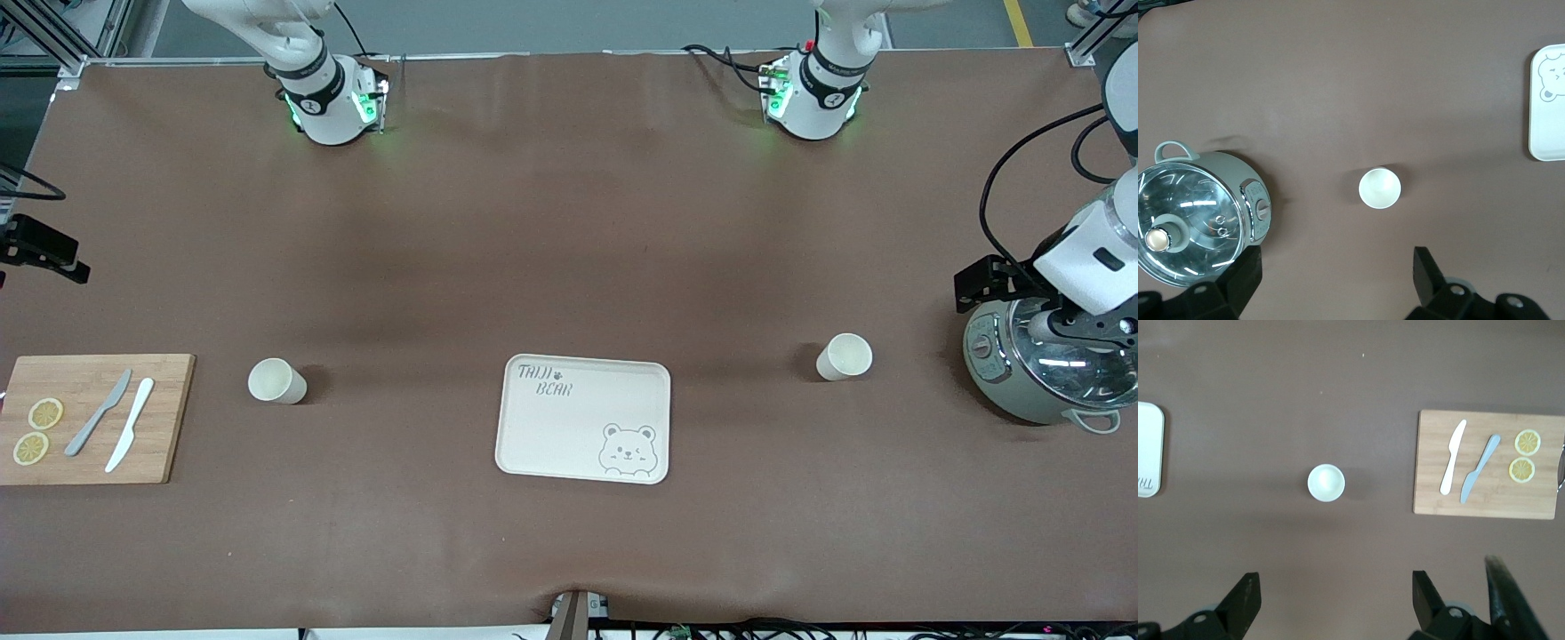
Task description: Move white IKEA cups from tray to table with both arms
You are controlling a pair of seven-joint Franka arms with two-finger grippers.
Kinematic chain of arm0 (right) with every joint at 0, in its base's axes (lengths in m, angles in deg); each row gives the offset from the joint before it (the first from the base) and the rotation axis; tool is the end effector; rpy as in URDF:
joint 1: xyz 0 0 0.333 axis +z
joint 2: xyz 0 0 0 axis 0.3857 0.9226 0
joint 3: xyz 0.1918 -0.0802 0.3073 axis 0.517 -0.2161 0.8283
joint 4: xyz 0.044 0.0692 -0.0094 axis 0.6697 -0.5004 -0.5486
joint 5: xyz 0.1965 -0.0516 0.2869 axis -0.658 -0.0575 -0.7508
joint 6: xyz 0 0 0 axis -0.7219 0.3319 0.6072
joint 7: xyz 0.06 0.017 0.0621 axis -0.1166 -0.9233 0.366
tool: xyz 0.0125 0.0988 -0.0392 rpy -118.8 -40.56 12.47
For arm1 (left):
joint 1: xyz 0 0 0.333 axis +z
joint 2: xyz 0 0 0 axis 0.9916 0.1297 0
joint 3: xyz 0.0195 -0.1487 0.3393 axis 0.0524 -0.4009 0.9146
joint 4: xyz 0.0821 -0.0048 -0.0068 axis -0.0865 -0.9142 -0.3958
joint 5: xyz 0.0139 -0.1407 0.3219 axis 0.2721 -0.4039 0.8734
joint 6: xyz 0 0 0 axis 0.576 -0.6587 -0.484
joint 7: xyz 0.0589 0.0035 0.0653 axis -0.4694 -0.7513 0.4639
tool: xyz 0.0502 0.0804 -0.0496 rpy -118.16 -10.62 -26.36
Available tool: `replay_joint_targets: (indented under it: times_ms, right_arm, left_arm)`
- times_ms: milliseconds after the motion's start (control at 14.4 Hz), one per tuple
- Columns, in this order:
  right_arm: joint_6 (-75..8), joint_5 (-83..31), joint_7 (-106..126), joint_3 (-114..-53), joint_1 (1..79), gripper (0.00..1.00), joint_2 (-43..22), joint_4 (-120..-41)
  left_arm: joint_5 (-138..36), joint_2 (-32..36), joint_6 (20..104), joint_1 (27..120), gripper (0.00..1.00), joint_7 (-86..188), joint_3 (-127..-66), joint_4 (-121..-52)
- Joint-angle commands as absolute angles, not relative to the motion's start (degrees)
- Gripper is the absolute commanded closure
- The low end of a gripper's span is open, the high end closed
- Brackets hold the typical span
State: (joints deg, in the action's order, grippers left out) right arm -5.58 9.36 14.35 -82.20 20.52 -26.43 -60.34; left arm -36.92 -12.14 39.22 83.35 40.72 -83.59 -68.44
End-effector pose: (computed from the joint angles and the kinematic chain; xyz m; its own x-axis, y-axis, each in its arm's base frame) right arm 0.5540 -0.0531 0.6891 0.9980 0.0595 0.0197 0.0597 -0.9982 -0.0105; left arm 0.5901 -0.0313 0.6390 0.9879 -0.1551 0.0083 -0.1541 -0.9856 -0.0691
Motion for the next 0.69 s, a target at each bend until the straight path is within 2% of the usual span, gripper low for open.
replay_joint_targets:
  times_ms: [0, 625]
  right_arm:
    - [-2.8, 9.6, 13.1, -81.8, 20.3, 0.00, -26.9, -59.8]
    - [-0.9, 10.7, 13.0, -81.8, 21.9, 0.00, -26.8, -59.3]
  left_arm:
    - [-38.1, -12.4, 38.6, 83.6, 0.00, 40.7, -83.7, -68.1]
    - [-38.2, -11.8, 38.9, 83.8, 0.00, 40.3, -83.7, -68.1]
